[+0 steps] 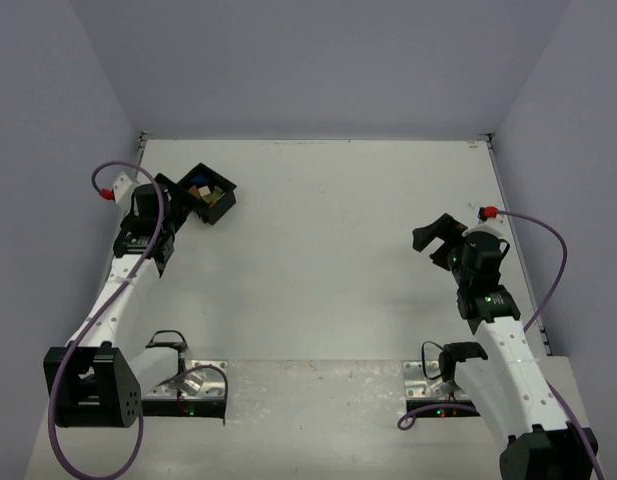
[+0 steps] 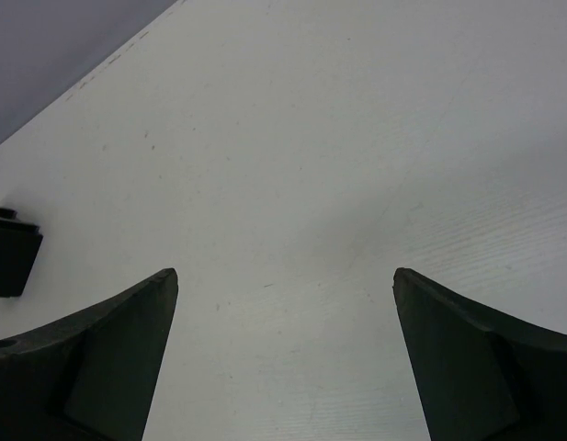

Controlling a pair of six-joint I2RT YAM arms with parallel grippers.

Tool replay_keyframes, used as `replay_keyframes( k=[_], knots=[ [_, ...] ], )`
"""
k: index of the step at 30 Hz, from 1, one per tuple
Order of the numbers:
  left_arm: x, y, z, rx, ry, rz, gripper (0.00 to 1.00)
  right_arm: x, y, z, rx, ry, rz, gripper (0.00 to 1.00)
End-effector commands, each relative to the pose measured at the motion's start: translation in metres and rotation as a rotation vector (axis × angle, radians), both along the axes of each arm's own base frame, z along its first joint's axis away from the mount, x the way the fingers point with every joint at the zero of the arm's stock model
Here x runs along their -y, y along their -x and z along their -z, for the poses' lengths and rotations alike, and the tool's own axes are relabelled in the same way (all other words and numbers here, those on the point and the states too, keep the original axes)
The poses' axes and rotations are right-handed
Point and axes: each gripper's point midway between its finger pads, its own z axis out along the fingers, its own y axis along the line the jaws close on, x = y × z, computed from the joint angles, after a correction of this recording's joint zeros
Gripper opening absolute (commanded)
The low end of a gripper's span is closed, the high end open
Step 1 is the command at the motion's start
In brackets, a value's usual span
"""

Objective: Build the wood block tower

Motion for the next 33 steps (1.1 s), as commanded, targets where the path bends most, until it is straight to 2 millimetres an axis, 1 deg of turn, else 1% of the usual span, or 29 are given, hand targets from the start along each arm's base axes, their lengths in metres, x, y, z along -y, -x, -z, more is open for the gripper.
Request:
replay_keyframes(
  k=[1, 4, 6, 7, 10, 13, 14, 15, 16, 17, 18, 22, 24, 25, 27, 28, 29, 30, 32, 33],
  knots=[
    [-0.009, 0.009, -0.020, 0.041, -0.004, -0.067, 1.00, 0.004, -0.006, -0.010, 0.040, 0.004, 0.024, 0.99],
    [-0.011, 0.017, -0.017, 0.032, -0.009, -0.077, 1.00, 0.002, -0.005, -0.007, 0.036, -0.001, 0.011, 0.99],
    [-0.010, 0.018, -0.018, 0.035, -0.005, -0.075, 1.00, 0.000, -0.006, -0.007, 0.044, -0.006, 0.000, 0.99],
    [-0.008, 0.017, -0.015, 0.029, 0.002, -0.067, 1.00, -0.002, -0.005, -0.004, 0.045, -0.012, -0.005, 0.99],
    [-0.006, 0.011, -0.009, 0.009, 0.008, -0.058, 1.00, -0.001, -0.003, -0.001, 0.052, -0.025, 0.008, 0.99],
    [-0.007, -0.001, -0.008, 0.011, 0.005, -0.059, 1.00, 0.003, -0.002, 0.003, 0.047, -0.026, 0.035, 0.99],
    [-0.006, -0.007, -0.003, -0.009, 0.011, -0.049, 1.00, 0.004, -0.002, 0.004, 0.039, -0.022, 0.037, 0.99],
    [-0.002, -0.019, 0.000, -0.026, 0.021, -0.029, 1.00, 0.004, -0.003, 0.005, 0.024, -0.018, 0.040, 0.99],
    [-0.002, -0.021, 0.001, -0.031, 0.017, -0.024, 1.00, 0.004, -0.002, 0.008, 0.013, -0.014, 0.035, 0.99],
    [-0.001, -0.035, 0.003, -0.046, 0.020, -0.008, 1.00, 0.001, -0.003, 0.008, -0.001, -0.006, 0.014, 0.99],
    [-0.002, -0.047, 0.001, -0.041, 0.018, -0.005, 1.00, -0.001, -0.004, 0.008, -0.004, 0.005, -0.008, 0.99],
    [-0.020, -0.082, 0.032, -0.137, 0.012, -0.090, 1.00, -0.003, -0.007, 0.011, -0.006, 0.020, -0.031, 0.99],
    [-0.026, -0.103, 0.033, -0.167, 0.007, -0.105, 1.00, -0.002, -0.006, 0.012, -0.005, 0.032, -0.031, 0.99],
    [-0.028, -0.111, 0.052, -0.219, 0.003, -0.108, 1.00, -0.001, -0.007, 0.012, -0.001, 0.036, -0.027, 0.99],
    [-0.030, -0.131, 0.065, -0.270, 0.011, -0.097, 1.00, 0.001, -0.007, 0.012, 0.008, 0.047, -0.025, 0.99],
    [-0.030, -0.137, 0.058, -0.261, 0.015, -0.090, 1.00, 0.002, -0.007, 0.012, 0.011, 0.052, -0.022, 0.99],
    [-0.029, -0.143, 0.069, -0.295, 0.022, -0.086, 0.99, 0.003, -0.008, 0.012, 0.012, 0.059, -0.020, 0.99],
    [-0.030, -0.144, 0.077, -0.321, 0.025, -0.093, 0.98, 0.004, -0.008, 0.012, 0.011, 0.062, -0.016, 0.99],
    [-0.032, -0.143, 0.090, -0.355, 0.028, -0.117, 0.93, 0.005, -0.008, 0.012, 0.003, 0.069, -0.008, 0.99],
    [-0.033, -0.142, 0.092, -0.362, 0.028, -0.124, 0.90, 0.006, -0.008, 0.013, 0.000, 0.073, -0.005, 0.99]
  ],
)
